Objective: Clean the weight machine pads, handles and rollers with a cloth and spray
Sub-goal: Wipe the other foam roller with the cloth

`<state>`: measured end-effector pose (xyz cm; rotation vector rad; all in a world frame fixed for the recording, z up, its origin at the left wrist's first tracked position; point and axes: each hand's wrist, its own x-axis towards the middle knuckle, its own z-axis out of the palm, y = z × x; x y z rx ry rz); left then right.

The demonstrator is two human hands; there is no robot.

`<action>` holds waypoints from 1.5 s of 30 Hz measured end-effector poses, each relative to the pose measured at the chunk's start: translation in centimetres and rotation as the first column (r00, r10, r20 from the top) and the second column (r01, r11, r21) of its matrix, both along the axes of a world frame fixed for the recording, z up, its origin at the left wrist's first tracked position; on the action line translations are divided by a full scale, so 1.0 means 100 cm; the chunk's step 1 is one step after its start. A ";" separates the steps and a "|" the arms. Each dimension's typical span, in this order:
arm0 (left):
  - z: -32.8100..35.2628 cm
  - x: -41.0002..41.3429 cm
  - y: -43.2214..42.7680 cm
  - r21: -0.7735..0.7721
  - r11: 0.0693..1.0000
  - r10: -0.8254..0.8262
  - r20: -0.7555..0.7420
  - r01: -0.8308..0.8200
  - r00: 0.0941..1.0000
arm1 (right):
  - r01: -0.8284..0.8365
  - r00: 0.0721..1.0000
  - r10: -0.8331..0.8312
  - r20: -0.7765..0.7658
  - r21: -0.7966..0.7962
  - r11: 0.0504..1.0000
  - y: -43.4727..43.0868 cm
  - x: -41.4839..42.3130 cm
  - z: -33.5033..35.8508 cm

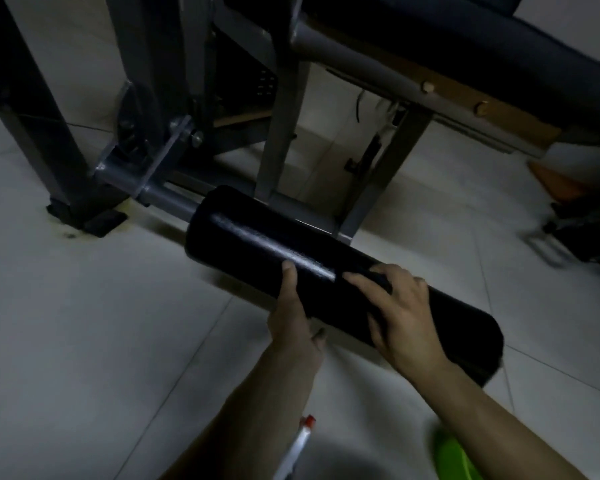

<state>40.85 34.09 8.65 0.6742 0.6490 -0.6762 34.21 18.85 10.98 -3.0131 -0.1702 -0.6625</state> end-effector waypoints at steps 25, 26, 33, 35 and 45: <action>-0.012 -0.051 -0.071 0.144 0.984 -0.119 0.075 0.107 0.990 | 0.379 0.899 -0.403 0.174 0.154 0.913 -0.101 -0.148 -0.032; -0.013 -0.051 -0.071 0.139 0.985 -0.115 0.072 0.105 0.991 | 0.400 0.880 -0.430 0.199 0.176 0.899 -0.105 -0.157 -0.033; -0.001 -0.048 -0.073 0.174 0.982 -0.082 0.063 0.070 0.995 | 0.293 0.918 -0.351 0.184 0.284 0.913 -0.047 -0.093 -0.035; 0.001 -0.045 -0.076 0.137 0.987 -0.097 0.075 0.086 0.992 | 0.229 0.955 -0.265 0.133 0.235 0.945 -0.036 -0.072 -0.026; 0.010 -0.039 -0.081 0.189 0.974 -0.127 0.014 0.122 0.992 | 0.387 0.851 -0.448 0.275 0.250 0.888 -0.098 -0.166 -0.048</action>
